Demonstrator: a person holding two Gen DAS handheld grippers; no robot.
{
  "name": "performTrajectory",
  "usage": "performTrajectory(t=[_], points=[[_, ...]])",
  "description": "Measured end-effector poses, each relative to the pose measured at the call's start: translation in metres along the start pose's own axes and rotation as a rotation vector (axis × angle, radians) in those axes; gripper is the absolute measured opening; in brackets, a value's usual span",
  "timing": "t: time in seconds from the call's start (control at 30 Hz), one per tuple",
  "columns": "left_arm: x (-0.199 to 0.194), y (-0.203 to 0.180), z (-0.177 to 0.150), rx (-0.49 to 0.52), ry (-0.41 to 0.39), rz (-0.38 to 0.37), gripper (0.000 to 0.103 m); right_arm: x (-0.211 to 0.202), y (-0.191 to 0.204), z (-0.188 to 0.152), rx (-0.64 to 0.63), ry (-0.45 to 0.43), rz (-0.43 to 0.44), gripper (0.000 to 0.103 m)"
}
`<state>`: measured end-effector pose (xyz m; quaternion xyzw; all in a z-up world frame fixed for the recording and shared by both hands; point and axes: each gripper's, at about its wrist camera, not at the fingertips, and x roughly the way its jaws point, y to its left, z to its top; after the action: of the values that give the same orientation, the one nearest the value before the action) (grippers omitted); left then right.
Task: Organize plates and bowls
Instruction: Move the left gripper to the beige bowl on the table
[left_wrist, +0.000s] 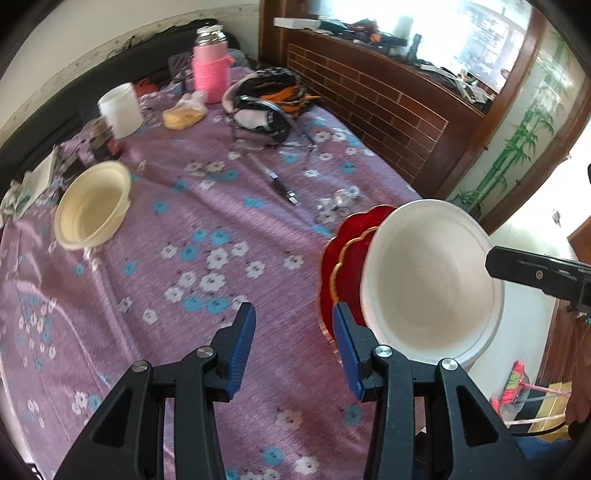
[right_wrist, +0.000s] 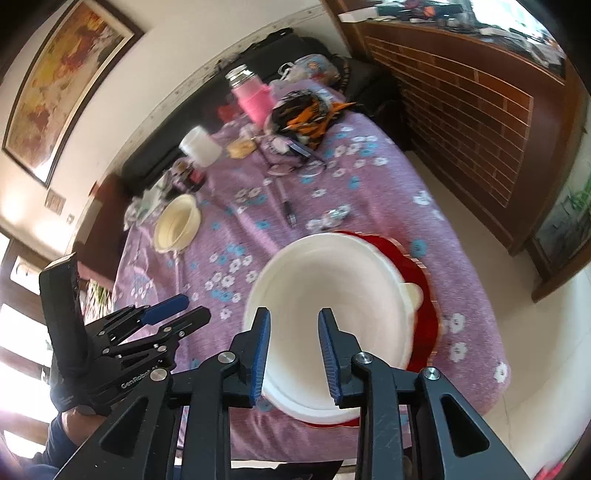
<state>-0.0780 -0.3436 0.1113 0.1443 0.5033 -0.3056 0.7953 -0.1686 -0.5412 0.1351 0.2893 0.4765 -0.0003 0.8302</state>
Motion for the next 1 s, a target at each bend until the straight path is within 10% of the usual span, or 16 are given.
performTrajectory(t=[0.5, 1.0], points=[[-0.014, 0.108, -0.051, -0.216, 0.015, 0.078, 0.047, 0.073, 0.111, -0.026, -0.288, 0.136, 0.022, 0.074], [-0.03, 0.227, -0.096, -0.38, 0.053, 0.187, 0.047, 0.14, 0.176, -0.044, -0.383, 0.214, 0.037, 0.075]])
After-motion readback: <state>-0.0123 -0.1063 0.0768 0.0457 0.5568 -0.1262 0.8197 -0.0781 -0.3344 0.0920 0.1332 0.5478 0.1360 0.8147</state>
